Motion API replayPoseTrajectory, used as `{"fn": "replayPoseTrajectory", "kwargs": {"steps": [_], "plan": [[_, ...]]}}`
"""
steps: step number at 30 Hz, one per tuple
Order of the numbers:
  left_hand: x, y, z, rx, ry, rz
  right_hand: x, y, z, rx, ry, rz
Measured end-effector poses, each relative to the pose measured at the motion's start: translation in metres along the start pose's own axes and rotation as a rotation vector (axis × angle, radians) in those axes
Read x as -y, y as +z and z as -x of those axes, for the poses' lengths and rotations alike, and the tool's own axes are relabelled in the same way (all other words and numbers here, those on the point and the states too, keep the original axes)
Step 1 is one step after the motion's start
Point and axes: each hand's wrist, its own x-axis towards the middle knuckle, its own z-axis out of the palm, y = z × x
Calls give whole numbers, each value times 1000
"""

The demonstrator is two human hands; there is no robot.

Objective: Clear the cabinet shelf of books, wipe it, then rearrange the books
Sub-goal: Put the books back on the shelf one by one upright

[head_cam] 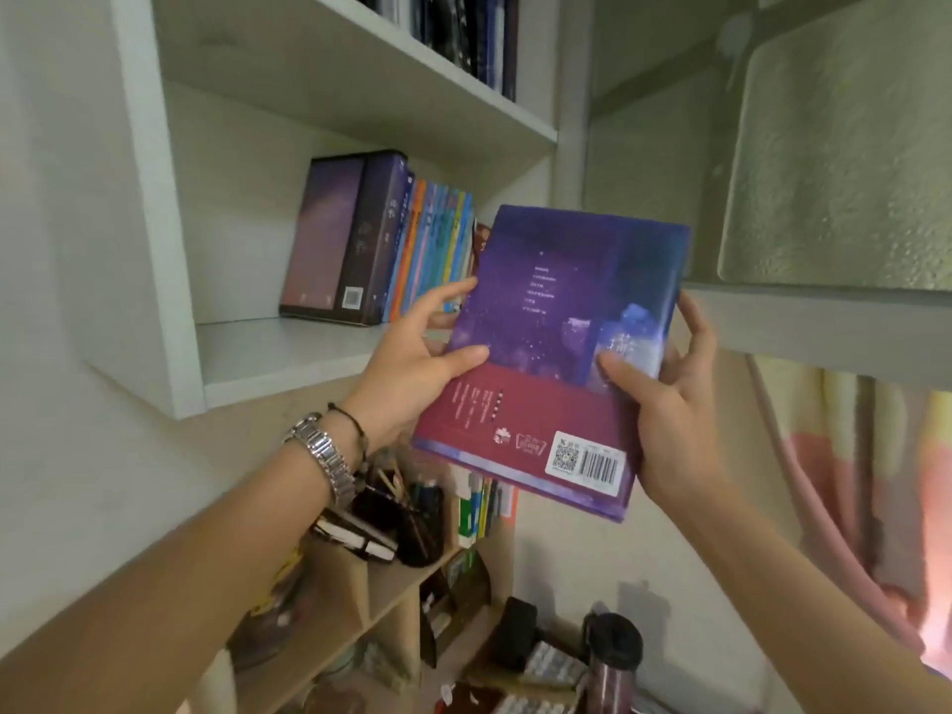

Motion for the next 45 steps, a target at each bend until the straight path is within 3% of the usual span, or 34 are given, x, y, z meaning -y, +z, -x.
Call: {"fn": "replayPoseTrajectory", "kwargs": {"steps": [6, 12, 23, 29, 34, 37, 41, 45], "plan": [[-36, -35, -38, -102, 96, -81, 14, 48, -51, 66, -114, -10], [-52, -73, -66, -192, 73, -97, 16, 93, -88, 184, -154, -47], [3, -90, -92, -493, 22, 81, -50, 143, -123, 209, -167, -13], [12, -100, -98, -488, 27, -49, -57, 146, -130, 212, -159, -5], [23, -105, -107, -410, 23, -87, -58, 157, -137, 259, -305, 141], [25, -105, -106, -423, 14, -239, -68, 166, -139, 242, -369, 229], [26, -108, -104, -495, 32, -374, -84, 171, -143, 220, -383, 215], [30, -108, -107, -425, 11, -445, -93, 166, -142, 271, -365, 171]]}}
